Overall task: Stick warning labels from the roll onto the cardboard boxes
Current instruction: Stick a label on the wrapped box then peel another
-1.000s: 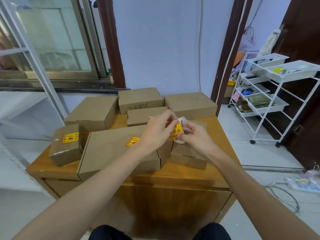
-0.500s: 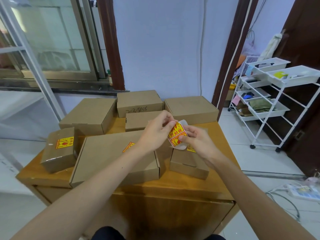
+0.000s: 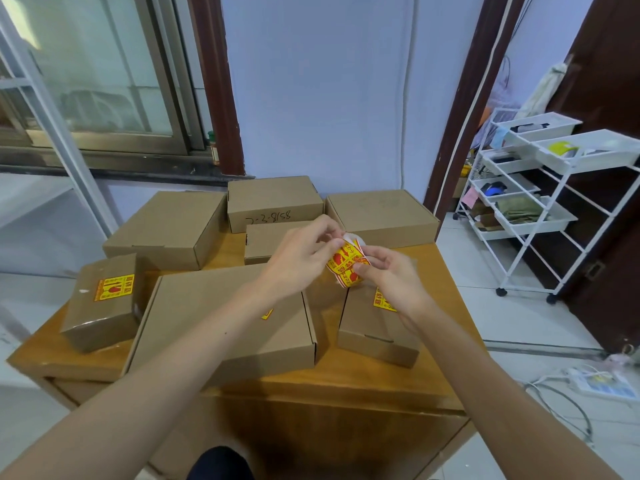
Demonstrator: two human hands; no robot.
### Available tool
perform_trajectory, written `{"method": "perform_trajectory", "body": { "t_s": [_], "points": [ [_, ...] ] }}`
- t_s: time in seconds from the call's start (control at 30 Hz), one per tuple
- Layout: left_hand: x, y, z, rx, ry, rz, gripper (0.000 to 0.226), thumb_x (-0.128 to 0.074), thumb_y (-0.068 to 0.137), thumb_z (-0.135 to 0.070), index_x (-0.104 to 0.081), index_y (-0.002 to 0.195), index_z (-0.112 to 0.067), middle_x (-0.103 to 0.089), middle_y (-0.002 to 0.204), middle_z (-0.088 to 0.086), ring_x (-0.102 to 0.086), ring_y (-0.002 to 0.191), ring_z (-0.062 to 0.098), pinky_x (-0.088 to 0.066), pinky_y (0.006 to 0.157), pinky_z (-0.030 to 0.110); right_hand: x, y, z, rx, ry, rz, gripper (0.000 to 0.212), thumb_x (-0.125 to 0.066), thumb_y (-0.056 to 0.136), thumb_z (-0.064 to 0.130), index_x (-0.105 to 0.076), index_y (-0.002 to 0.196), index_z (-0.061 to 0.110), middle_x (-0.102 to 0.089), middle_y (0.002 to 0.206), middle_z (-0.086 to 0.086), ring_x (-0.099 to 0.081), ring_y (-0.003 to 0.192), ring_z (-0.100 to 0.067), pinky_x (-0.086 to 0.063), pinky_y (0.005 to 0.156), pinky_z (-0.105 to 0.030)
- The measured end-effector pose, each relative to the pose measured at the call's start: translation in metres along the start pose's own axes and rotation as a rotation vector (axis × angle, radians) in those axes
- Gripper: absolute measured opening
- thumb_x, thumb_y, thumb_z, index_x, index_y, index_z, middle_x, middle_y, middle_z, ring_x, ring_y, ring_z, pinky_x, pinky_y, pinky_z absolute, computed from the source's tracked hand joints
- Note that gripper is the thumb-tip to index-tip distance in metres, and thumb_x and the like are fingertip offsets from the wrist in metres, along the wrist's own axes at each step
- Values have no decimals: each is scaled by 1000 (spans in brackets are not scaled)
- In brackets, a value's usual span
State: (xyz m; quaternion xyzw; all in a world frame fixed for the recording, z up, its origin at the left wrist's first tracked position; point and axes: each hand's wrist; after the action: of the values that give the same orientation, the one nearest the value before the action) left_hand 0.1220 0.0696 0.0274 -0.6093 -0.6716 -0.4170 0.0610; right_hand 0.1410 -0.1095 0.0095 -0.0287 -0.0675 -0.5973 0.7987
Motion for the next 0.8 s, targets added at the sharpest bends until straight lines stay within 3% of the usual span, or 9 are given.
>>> {"method": "perform_trajectory", "body": {
  "t_s": [0.1, 0.17, 0.27, 0.4, 0.53, 0.7, 0.8],
  "points": [
    [0, -1, 2, -73, 74, -86, 4, -63, 93, -19, -61, 90, -22, -46, 96, -12, -51, 92, 1, -42, 76, 14, 0, -3, 6, 1, -17, -18, 32, -63, 91, 5, -64, 123, 6, -74, 109, -7, -70, 86, -3, -53, 72, -9],
    [1, -1, 2, -97, 159, -153, 2, -65, 91, -19, -65, 92, -17, -41, 96, -7, -46, 90, 6, -41, 77, 17, -1, -6, 10, 1, -13, -23, 30, -62, 91, 4, -65, 121, 5, -75, 105, -4, -69, 82, 1, -51, 69, -7],
    [4, 5, -4, -102, 196, -125, 6, -61, 94, -20, -64, 95, -15, -47, 95, -5, -49, 87, 9, -44, 75, 26, -4, -13, 16, 1, -5, -12, 27, -62, 91, 5, -67, 117, 9, -75, 99, 0, -69, 78, 5, -50, 67, -6],
    [4, 10, -12, -39, 247, -59, 8, -53, 98, -25, -58, 96, -19, -53, 94, -7, -54, 83, 8, -50, 72, 32, -5, -21, 21, 0, 1, 18, 25, -63, 90, 8, -70, 114, 11, -77, 104, -3, -70, 87, -2, -49, 73, -11],
    [-2, 8, -14, -18, 306, -54, 13, -50, 100, -29, -55, 99, -18, -65, 94, -4, -60, 83, 11, -54, 70, 36, -5, -25, 26, 7, 5, 15, 24, -62, 90, 10, -72, 111, 12, -77, 99, -2, -69, 79, 4, -47, 67, -5],
    [-5, 7, -14, -118, 381, -126, 16, -44, 102, -30, -55, 102, -18, -66, 93, -3, -60, 82, 16, -52, 66, 38, -4, -26, 26, -56, 72, 17, 19, -61, 91, 15, -76, 102, 17, -77, 88, 5, -64, 76, 5, -38, 78, -22],
    [-6, 8, -12, -214, 423, -158, 20, -44, 101, -29, -58, 103, -16, -67, 92, -1, -59, 78, 19, -51, 64, 39, -3, -24, 22, -88, 130, 32, 18, -63, 89, 18, -78, 98, 18, -76, 89, 3, -59, 87, -10, -35, 86, -32]
  ]
}}
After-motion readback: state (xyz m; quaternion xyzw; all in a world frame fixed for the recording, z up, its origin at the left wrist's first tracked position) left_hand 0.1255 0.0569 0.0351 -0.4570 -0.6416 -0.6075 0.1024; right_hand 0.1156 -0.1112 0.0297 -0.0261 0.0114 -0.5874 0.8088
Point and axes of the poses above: each hand's wrist, its own y-axis towards the middle knuckle, its own x-axis out of the back of the hand, z = x × y
